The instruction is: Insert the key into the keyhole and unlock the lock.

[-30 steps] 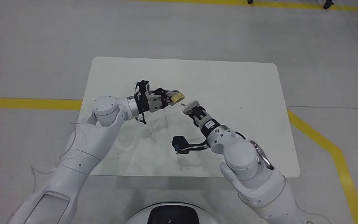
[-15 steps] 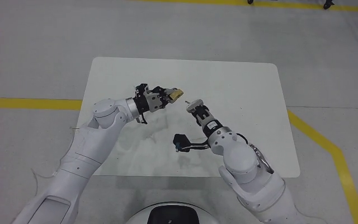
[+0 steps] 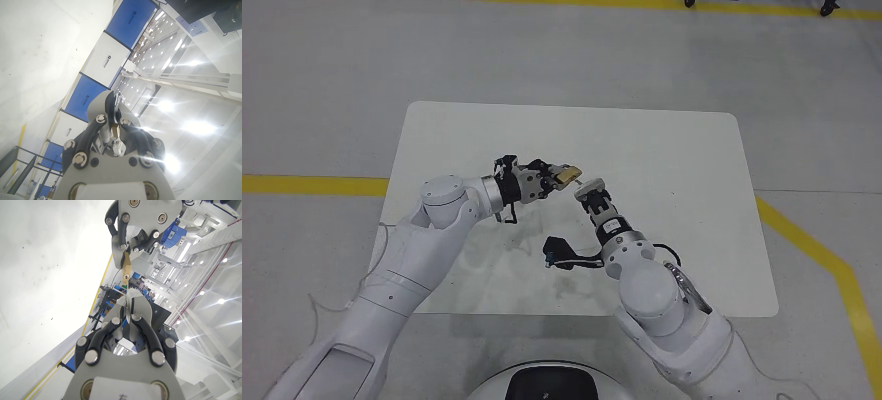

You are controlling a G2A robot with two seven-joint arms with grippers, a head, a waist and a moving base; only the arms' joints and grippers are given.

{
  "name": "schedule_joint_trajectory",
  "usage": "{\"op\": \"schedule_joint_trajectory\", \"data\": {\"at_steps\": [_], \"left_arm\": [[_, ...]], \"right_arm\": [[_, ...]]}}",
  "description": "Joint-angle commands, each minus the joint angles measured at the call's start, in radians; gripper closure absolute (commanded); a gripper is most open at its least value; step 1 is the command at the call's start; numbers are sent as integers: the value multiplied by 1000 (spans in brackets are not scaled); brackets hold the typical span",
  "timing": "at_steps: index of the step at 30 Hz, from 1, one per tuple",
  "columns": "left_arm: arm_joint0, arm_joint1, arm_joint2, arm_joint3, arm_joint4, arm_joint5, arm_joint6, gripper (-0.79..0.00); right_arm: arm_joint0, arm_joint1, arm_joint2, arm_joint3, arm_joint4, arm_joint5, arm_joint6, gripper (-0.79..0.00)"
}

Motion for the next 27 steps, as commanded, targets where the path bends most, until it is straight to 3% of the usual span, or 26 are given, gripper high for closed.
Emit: {"op": "schedule_joint_trajectory", "data": {"at_steps": [1, 27], "left_arm": [[0, -1, 1, 2, -1, 0, -4, 0], [9, -5, 4, -5, 8, -4, -21, 0]], "right_arm": [[2, -5, -2, 1, 4, -7, 10, 0], [-5, -35, -1, 10, -16, -47, 36, 0]]}}
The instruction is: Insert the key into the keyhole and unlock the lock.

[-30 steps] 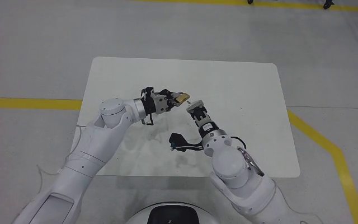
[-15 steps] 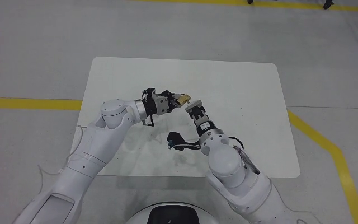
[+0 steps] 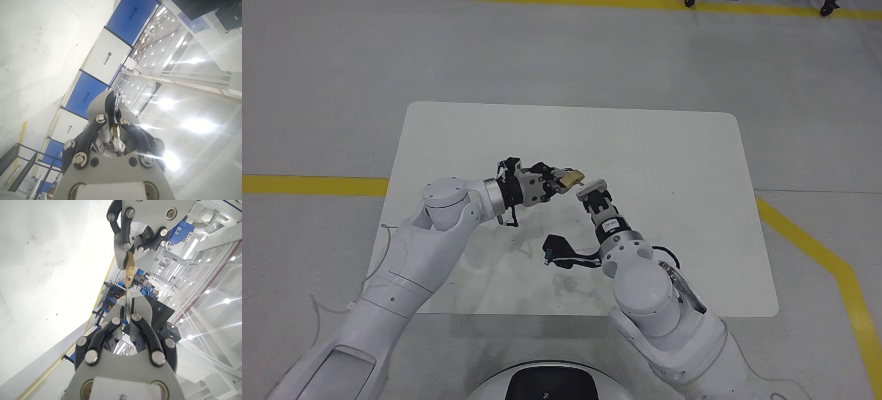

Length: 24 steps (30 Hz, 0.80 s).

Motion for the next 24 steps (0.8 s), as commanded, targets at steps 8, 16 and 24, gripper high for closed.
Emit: {"op": "schedule_joint_trajectory", "data": {"at_steps": [8, 16, 24], "left_arm": [[6, 0, -4, -5, 4, -3, -2, 0], [16, 2, -9, -13, 8, -3, -12, 0], [24, 2, -9, -22, 15, -3, -12, 0]], "right_arm": [[-7, -9, 3, -3, -11, -4, 7, 0], [-8, -18, 1, 1, -17, -15, 14, 0], [-12, -26, -6, 1, -33, -20, 16, 0]]}}
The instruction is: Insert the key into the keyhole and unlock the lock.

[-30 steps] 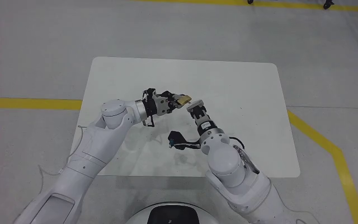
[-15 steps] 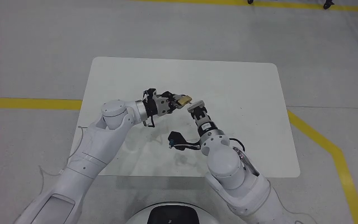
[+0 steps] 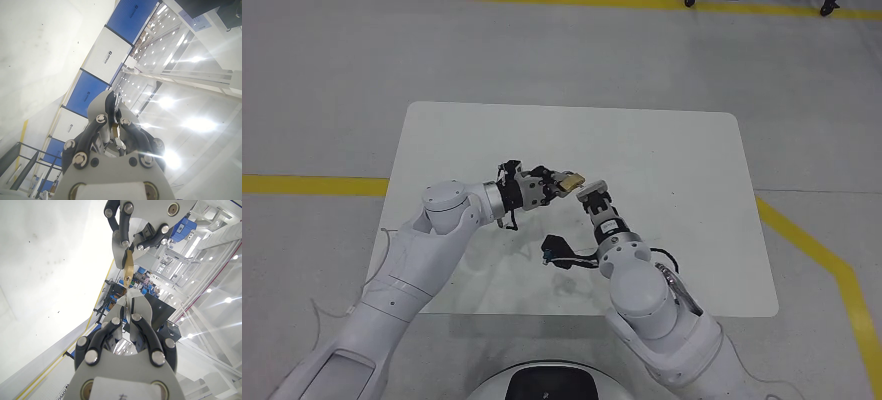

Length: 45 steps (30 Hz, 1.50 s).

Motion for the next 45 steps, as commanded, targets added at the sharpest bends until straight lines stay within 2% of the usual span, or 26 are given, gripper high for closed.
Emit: {"op": "schedule_joint_trajectory", "data": {"at_steps": [1, 16, 29, 37, 39, 41, 45], "left_arm": [[3, 0, 0, -3, 0, -3, 1, 0], [22, -1, -3, -19, -7, -4, 7, 0], [34, 1, -2, -32, 5, -5, 1, 0], [43, 3, -6, -39, 9, -12, -11, 0], [44, 3, -6, -40, 10, -14, -14, 0], [45, 3, -7, -39, 10, -14, -17, 0], [45, 3, -7, -37, 10, -14, -21, 0]], "right_arm": [[-2, -2, -2, -1, -6, 0, 1, 0], [-20, -10, -24, -6, -66, -5, -11, 0], [-1, -11, -41, 6, -66, -20, -23, 0], [-8, -15, -19, 12, -49, 5, -60, -6], [-13, -15, -15, 10, -49, 10, -64, -292], [-19, -15, -10, 7, -50, 14, -67, -348], [-37, -15, 4, -5, -47, 32, -73, -366]]}}
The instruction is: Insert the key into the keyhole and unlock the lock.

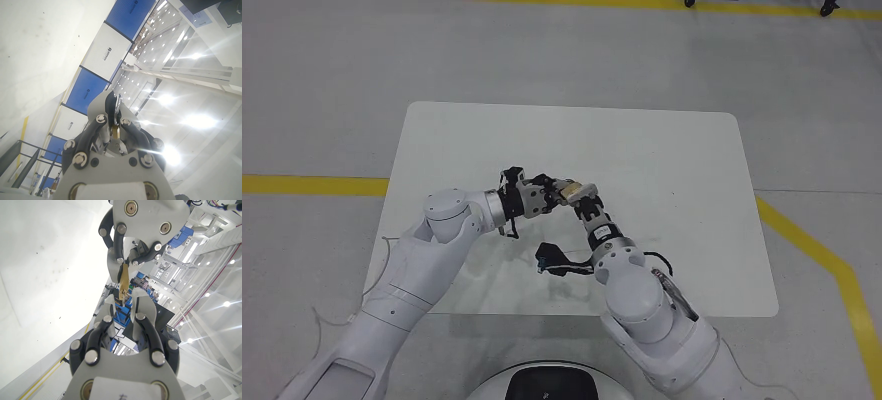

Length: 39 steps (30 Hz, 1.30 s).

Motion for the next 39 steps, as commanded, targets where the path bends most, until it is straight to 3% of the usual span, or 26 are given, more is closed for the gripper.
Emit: {"op": "schedule_joint_trajectory", "data": {"at_steps": [1, 7, 11, 12, 13, 14, 18, 20, 31, 32, 34, 39], "left_arm": [[-1, 0, 0, 2, 1, 1, -2, 0], [-4, 1, -3, 5, 8, -17, -5, 0], [-5, 6, -18, -1, 70, -114, 4, 0], [-3, 7, -24, -1, 84, -142, 5, 0], [0, 9, -31, -2, 93, -166, 3, 0], [2, 10, -37, -3, 100, -187, 0, 0], [12, 15, -64, -10, 105, -252, -15, 0], [16, 17, -73, -12, 104, -275, -24, 0], [12, 22, -76, -7, 160, -276, -13, 0], [20, 21, -77, -14, 158, -278, -2, 0], [29, 21, -80, -26, 146, -277, 5, 0], [40, 15, -92, -23, 35, -266, -20, 0]], "right_arm": [[-10, 0, 7, -9, 11, 17, -12, -366], [-44, 5, 45, -33, 22, 50, -43, -363], [-84, 10, 99, -72, 104, 131, -113, -376], [-102, 11, 133, -81, 160, 184, -147, -428], [-124, 12, 174, -82, 215, 239, -172, -643], [-148, 14, 214, -81, 274, 293, -204, -785], [-246, 16, 386, -28, 592, 503, -371, -785], [-275, 18, 455, 20, 754, 548, -488, -785], [-275, 18, 455, 20, 754, 548, -488, -785], [-275, 18, 452, 20, 774, 553, -501, -493], [-269, 11, 448, 70, 1026, 554, -665, 0], [-176, 4, 454, 303, 1482, 382, -923, 0]]}}
